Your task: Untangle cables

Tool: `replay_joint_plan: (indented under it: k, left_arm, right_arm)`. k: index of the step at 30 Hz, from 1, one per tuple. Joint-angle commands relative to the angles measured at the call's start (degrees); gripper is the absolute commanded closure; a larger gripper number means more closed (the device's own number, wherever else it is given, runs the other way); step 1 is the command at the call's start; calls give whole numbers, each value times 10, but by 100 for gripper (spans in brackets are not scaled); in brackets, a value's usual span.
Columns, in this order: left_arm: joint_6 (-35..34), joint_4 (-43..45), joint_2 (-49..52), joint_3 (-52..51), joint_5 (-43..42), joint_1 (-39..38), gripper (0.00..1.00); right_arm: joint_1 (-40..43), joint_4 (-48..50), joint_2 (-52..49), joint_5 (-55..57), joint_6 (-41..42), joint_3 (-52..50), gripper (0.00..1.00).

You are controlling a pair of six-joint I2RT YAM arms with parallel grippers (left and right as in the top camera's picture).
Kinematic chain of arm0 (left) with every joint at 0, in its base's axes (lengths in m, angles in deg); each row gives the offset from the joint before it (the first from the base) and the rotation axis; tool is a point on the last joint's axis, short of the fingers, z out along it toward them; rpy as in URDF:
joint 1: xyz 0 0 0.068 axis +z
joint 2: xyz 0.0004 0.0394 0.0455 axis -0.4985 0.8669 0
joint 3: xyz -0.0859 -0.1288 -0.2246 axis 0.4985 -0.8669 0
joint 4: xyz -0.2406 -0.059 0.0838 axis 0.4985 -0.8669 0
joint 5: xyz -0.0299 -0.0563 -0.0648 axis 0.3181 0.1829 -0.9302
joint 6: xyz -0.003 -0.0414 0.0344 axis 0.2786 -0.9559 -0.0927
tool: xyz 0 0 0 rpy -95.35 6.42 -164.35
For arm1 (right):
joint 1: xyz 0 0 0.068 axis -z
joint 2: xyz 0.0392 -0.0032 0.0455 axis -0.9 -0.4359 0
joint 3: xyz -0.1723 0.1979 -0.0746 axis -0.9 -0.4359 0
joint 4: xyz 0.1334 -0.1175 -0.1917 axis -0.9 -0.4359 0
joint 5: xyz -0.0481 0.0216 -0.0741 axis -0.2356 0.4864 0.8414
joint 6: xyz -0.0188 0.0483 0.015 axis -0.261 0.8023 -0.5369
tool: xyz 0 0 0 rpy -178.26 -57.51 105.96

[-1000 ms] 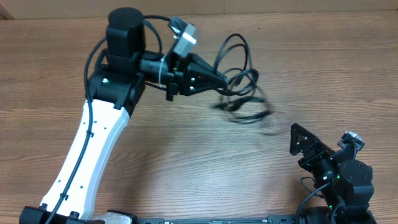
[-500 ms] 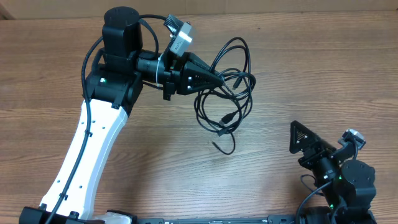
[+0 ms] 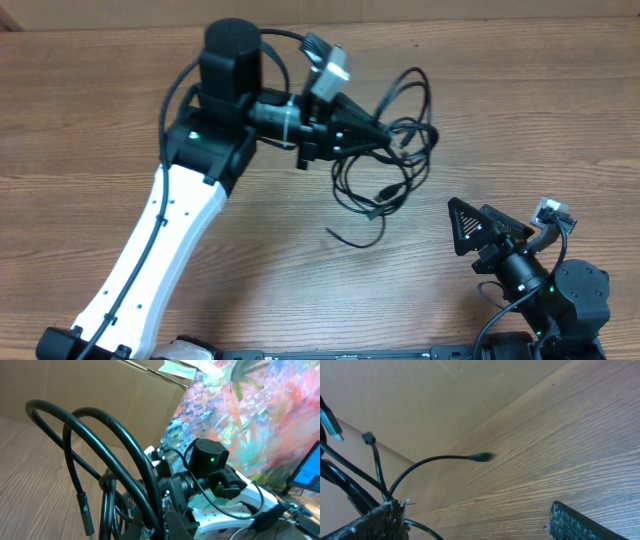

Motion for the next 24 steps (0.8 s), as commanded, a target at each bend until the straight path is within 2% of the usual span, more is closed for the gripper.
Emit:
replay_joint_plan:
  k: [1,7,14,19,24]
  left_arm:
    - [-5,30,-9,17,40,-38,96]
    - [-5,44,-9,17,111,-79,96]
    - [-16,44,-9,17,178,-85,96]
    - [-59,65,-9,17,178,-98,96]
    - [-61,74,-9,17,179,-132,96]
  right_arm:
    - [2,5,0,-13,-14,4,8]
    - [2,12,0,-37,-16,4,9]
    - [2,22,0,-60,-31,4,9]
    - [2,26,0,-60,-31,4,13]
    - [2,30,0,-59,-31,4,16]
